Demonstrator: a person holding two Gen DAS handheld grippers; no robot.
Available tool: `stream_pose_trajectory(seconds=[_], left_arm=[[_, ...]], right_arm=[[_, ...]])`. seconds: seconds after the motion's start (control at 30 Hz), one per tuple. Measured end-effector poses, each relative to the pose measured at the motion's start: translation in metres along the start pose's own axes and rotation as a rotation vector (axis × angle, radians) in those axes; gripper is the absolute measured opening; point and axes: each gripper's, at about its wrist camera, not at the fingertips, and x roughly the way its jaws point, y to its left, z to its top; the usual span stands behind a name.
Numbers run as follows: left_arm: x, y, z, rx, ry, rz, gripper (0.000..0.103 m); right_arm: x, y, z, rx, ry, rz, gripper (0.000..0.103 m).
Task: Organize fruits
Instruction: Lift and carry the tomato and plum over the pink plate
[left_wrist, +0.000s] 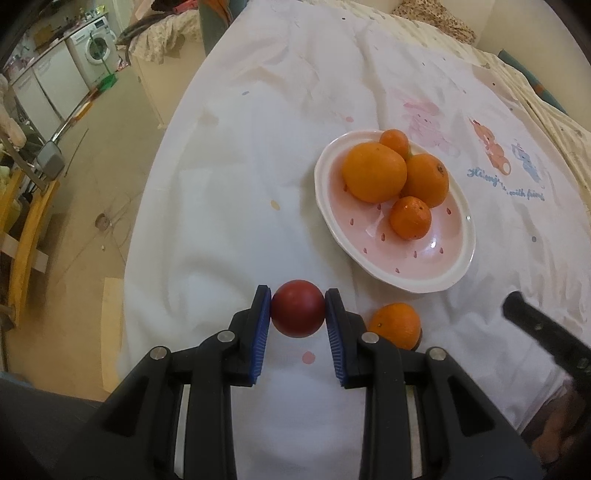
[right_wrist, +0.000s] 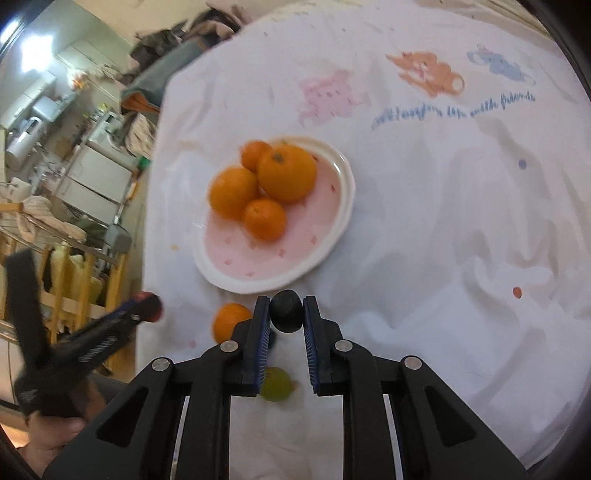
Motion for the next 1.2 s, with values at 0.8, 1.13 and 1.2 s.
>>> stream_pose_trajectory(seconds=[0.8,1.13,1.2], left_arm=[[-0.056,-0.030,0.053,0.099,-0.140,-0.047,0.026],[-0.042,-0.049,0.084,0.178,-0.138,-0.029,0.026],[-0.035,-0.053,0.089,0.188,-0.125,-0.029,0.026]], right_arm=[[-0.088,0.027,0.061,-0.071,-0.227,0.066,0.019],[-0.062,0.017,0.097,-0.081,-0.188,0.015,0.019],[-0.056,0.015,0.102,-0.087,-0.174,0.009,0.019]])
